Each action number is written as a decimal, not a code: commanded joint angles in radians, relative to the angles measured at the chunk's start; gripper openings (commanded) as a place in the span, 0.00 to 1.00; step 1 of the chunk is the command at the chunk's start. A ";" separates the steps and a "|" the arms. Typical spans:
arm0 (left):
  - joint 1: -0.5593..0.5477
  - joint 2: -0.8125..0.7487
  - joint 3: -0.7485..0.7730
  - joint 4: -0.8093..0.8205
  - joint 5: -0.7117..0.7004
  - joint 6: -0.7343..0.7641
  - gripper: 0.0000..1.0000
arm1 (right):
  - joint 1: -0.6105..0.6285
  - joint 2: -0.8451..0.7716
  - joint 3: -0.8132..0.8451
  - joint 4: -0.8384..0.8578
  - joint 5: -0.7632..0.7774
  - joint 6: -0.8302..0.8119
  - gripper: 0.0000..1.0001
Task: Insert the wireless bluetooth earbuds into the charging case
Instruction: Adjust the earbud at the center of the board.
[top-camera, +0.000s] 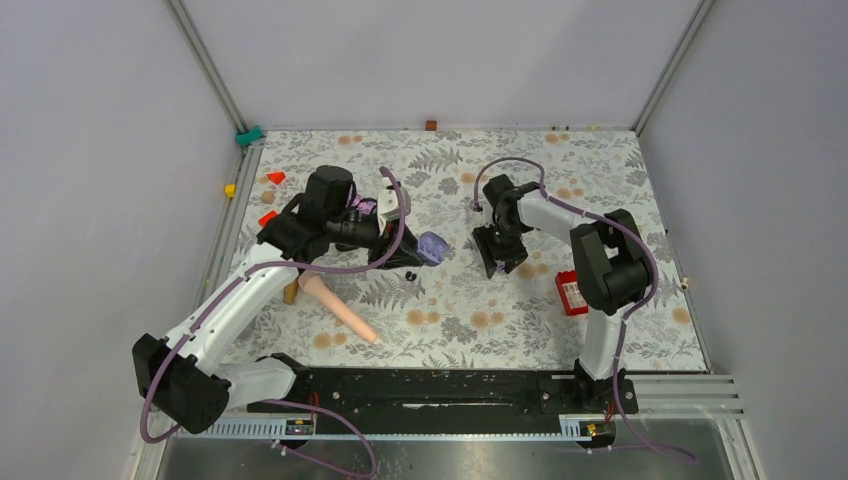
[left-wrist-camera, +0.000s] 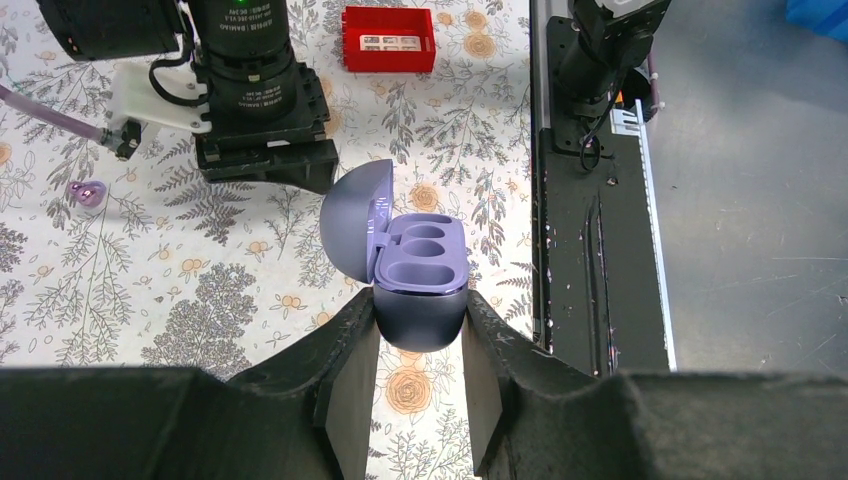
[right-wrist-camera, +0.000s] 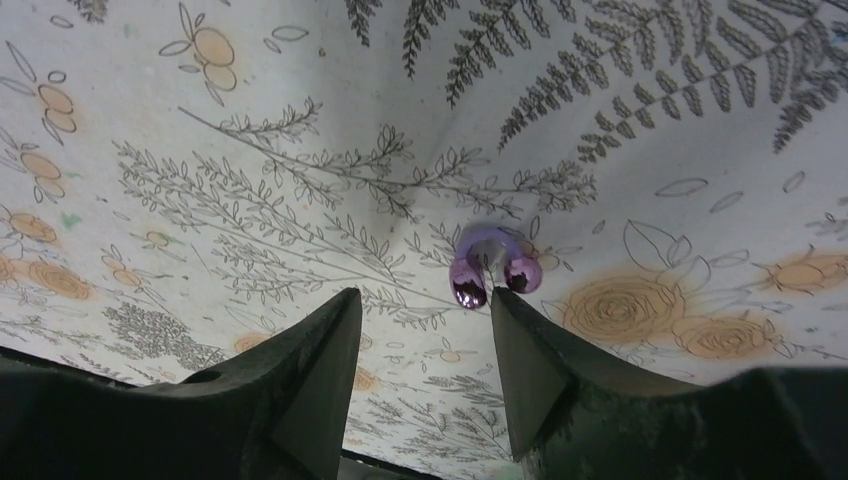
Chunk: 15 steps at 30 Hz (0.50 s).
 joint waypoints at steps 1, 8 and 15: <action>-0.005 -0.018 0.043 0.026 -0.018 0.010 0.00 | 0.002 0.054 0.054 0.004 -0.041 0.045 0.59; -0.004 -0.013 0.044 0.026 -0.015 0.011 0.00 | 0.002 0.098 0.126 -0.007 -0.046 0.054 0.59; -0.005 -0.013 0.044 0.026 -0.022 0.012 0.00 | 0.020 0.244 0.346 -0.093 -0.109 0.036 0.59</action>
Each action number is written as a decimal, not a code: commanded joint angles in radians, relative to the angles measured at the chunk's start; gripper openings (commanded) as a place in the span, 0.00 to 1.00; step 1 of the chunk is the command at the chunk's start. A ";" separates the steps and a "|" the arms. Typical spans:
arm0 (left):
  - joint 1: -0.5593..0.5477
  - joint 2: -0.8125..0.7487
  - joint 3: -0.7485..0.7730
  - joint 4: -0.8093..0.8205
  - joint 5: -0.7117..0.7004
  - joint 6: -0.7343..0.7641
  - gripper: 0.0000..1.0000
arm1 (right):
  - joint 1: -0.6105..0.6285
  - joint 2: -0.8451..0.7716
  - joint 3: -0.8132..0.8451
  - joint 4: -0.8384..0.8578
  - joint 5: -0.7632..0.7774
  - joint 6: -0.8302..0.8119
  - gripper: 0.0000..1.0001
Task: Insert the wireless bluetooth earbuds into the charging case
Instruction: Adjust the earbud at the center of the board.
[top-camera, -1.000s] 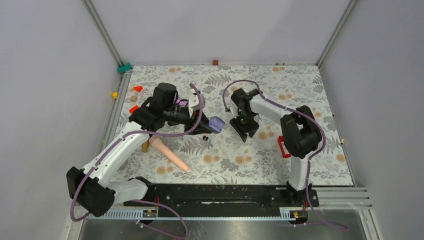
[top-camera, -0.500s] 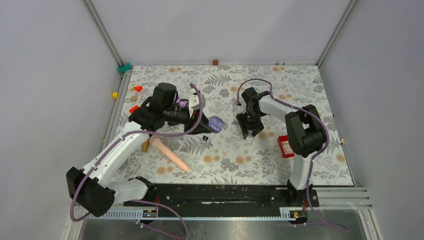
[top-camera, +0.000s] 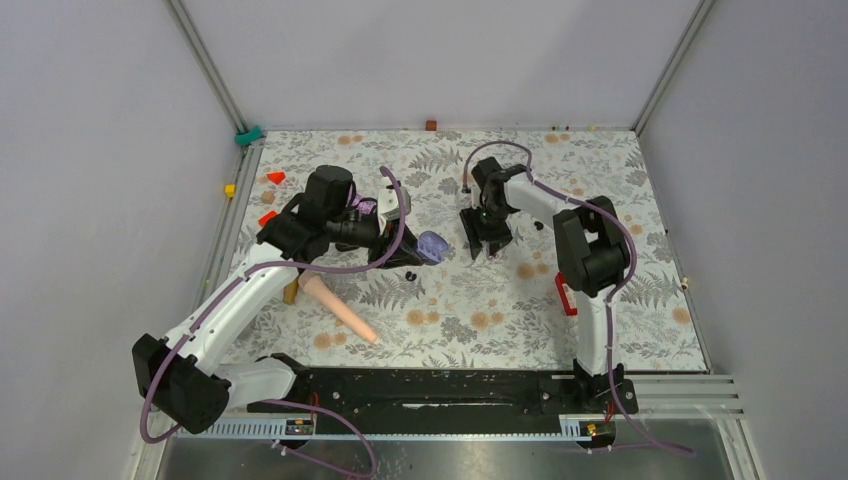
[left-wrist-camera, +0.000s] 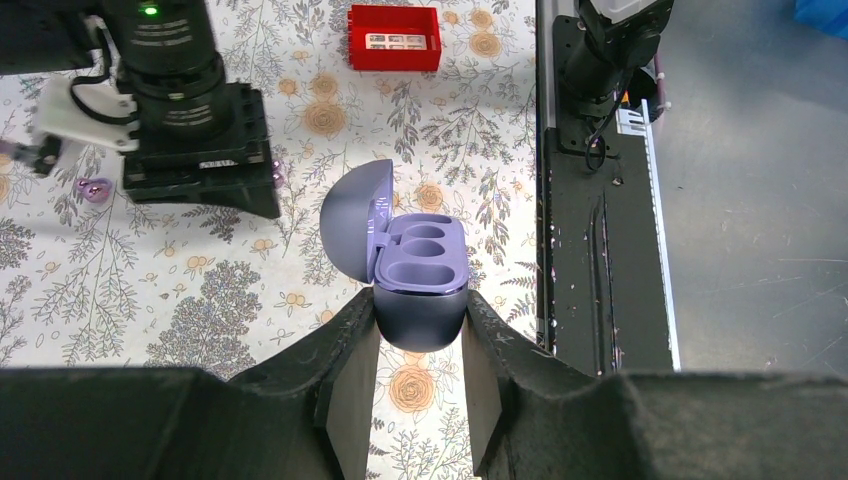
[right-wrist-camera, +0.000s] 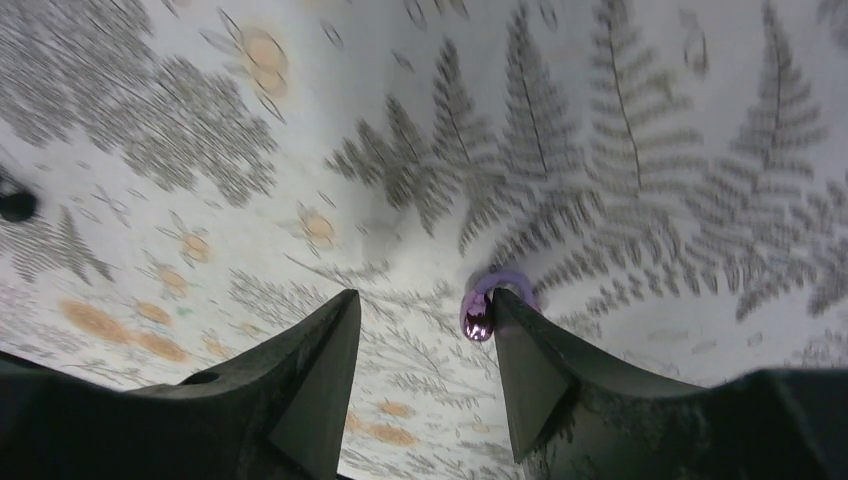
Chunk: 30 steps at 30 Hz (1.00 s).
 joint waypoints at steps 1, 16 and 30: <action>-0.004 -0.012 0.040 0.027 -0.011 0.013 0.00 | 0.029 0.101 0.168 -0.075 -0.084 -0.023 0.59; -0.004 -0.018 0.037 0.027 -0.016 0.019 0.00 | 0.216 0.088 0.291 -0.147 0.044 -0.350 0.60; -0.005 -0.018 0.037 0.027 -0.011 0.016 0.00 | 0.207 -0.145 0.137 -0.013 0.089 -0.342 0.56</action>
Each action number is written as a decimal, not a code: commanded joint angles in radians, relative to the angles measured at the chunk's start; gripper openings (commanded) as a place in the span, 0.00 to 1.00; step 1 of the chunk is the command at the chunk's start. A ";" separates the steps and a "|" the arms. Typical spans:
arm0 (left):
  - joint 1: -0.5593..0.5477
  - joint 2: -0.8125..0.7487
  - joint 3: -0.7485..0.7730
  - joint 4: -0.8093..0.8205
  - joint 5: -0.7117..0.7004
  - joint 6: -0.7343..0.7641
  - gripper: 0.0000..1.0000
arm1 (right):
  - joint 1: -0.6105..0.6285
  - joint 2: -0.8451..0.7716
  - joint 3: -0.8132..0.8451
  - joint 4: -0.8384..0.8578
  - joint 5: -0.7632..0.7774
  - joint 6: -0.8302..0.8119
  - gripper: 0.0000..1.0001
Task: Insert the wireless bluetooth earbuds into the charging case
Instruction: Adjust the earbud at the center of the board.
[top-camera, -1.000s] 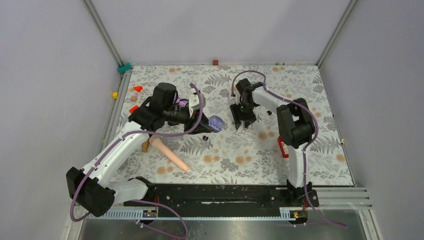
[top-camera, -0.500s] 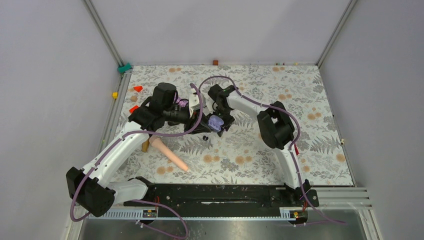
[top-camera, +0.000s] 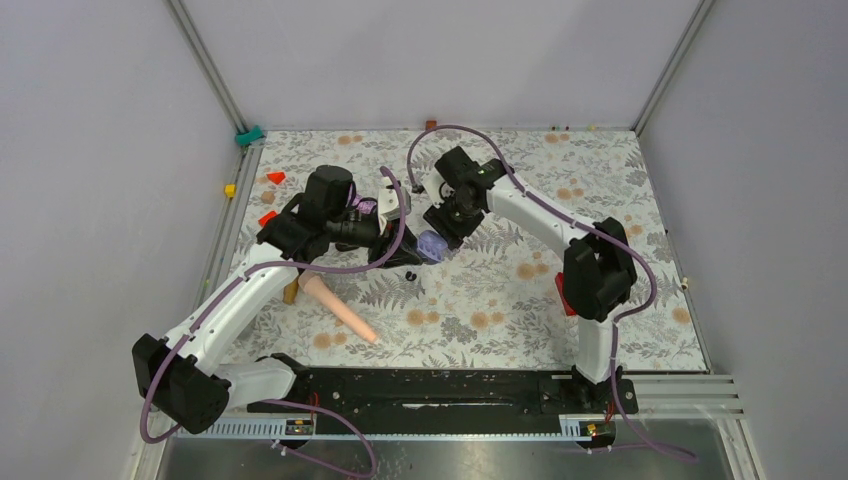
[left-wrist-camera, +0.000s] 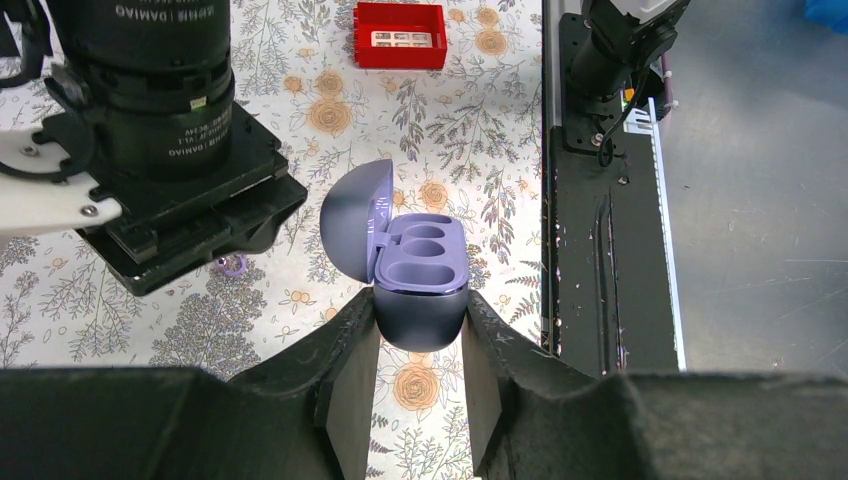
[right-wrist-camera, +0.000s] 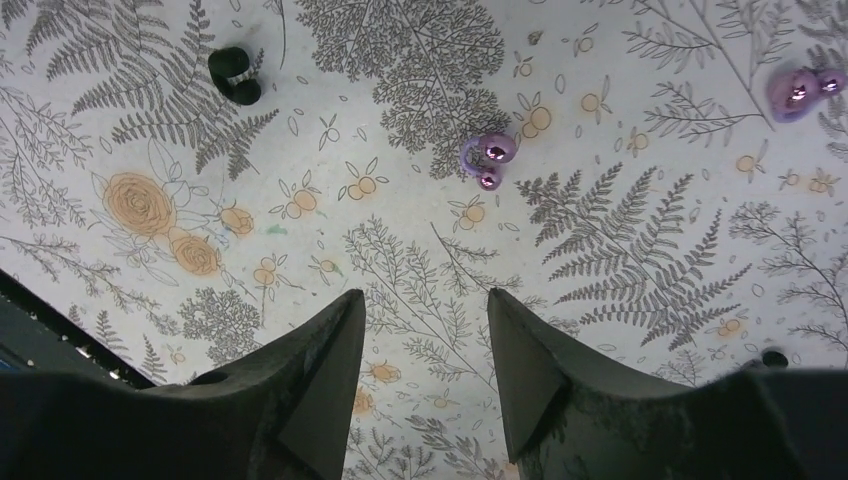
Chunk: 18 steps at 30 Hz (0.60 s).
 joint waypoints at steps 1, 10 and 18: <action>-0.005 -0.018 0.037 0.028 0.001 0.013 0.00 | -0.013 -0.036 -0.049 0.065 0.043 0.043 0.55; -0.004 -0.014 0.038 0.027 0.001 0.013 0.00 | 0.001 0.066 -0.047 0.078 0.087 0.007 0.49; -0.005 -0.011 0.039 0.028 -0.004 0.013 0.00 | 0.089 0.093 -0.077 0.185 0.220 -0.007 0.48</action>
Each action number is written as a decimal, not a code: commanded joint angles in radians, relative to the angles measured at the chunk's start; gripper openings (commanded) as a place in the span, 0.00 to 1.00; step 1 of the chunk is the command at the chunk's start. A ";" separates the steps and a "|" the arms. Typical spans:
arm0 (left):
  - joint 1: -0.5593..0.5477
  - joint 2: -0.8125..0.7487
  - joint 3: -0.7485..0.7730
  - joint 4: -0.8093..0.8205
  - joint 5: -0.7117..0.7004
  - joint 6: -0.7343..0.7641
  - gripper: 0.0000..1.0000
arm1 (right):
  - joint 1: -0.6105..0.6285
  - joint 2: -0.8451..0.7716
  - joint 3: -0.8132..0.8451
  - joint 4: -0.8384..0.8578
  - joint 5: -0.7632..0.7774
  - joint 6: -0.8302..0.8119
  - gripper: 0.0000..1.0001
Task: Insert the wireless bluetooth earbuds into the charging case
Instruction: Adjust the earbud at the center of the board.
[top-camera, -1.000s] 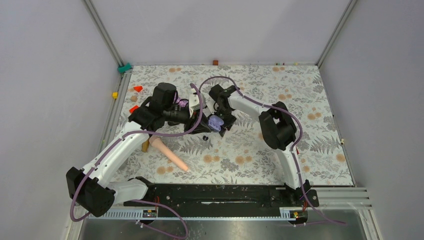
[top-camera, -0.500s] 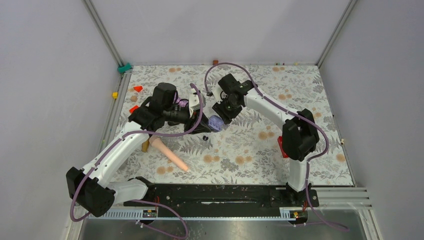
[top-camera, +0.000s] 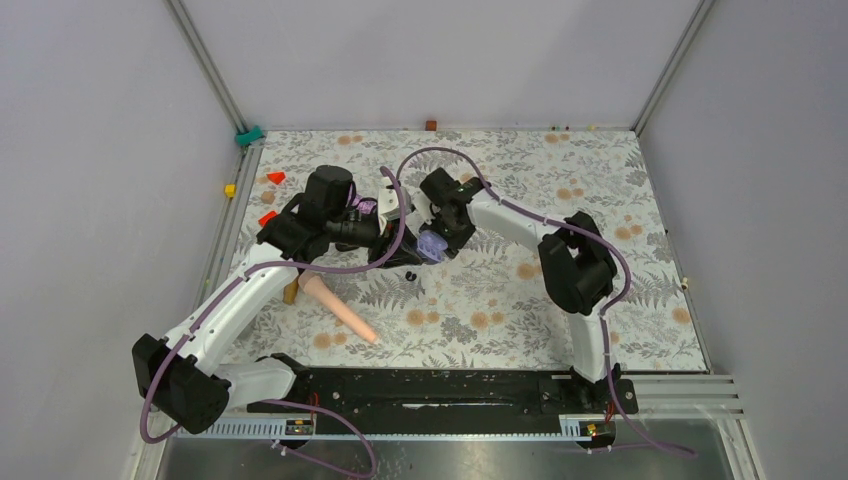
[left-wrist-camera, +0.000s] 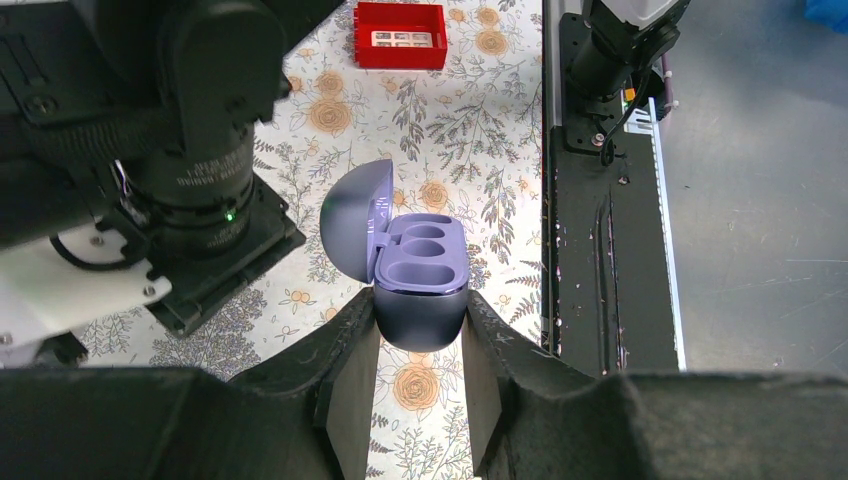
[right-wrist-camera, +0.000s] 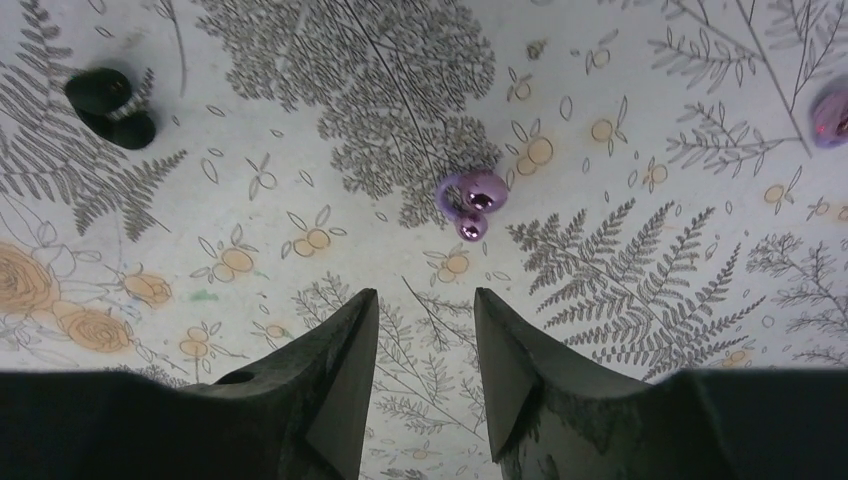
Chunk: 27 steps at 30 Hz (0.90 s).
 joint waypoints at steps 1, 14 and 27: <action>-0.004 -0.011 0.038 0.028 -0.003 0.014 0.00 | 0.057 0.027 0.007 0.069 0.088 -0.013 0.49; -0.005 -0.015 0.037 0.027 -0.005 0.013 0.00 | 0.096 0.125 0.065 0.102 0.192 -0.035 0.52; -0.005 -0.016 0.037 0.027 -0.005 0.014 0.00 | 0.105 0.133 0.038 0.150 0.272 -0.079 0.48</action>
